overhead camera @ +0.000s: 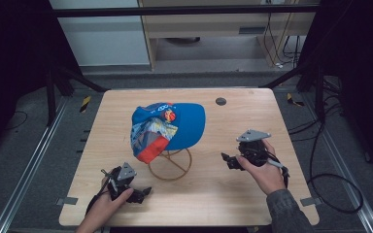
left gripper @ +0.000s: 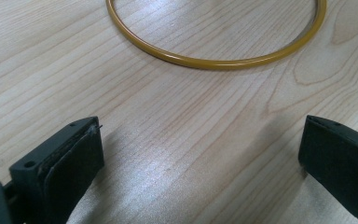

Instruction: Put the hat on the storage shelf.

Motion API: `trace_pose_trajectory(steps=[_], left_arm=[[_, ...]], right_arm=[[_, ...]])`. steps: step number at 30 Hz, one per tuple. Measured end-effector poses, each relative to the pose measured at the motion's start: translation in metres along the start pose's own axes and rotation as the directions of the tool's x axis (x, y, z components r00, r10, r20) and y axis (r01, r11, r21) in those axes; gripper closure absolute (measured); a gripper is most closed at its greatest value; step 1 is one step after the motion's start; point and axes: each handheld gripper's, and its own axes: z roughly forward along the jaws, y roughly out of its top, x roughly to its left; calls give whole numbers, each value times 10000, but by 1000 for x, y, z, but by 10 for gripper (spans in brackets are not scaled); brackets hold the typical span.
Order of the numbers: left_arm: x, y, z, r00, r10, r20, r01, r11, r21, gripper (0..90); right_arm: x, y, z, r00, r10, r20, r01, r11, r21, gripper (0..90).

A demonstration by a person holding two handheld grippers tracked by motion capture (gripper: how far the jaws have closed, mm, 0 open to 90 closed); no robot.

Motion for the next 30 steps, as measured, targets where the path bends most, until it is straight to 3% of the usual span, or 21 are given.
trace_pose_trajectory(steps=[15,30], left_arm=[[0,0,0,10000,0,-1,0,10000,-4,0],[0,0,0,10000,-2,0,2,10000,-1,0]], right_arm=[[-3,-35,13,9990,431,-124,-427,9987,287,133],[4,-50,27,9985,489,-246,-476,9975,528,132]])
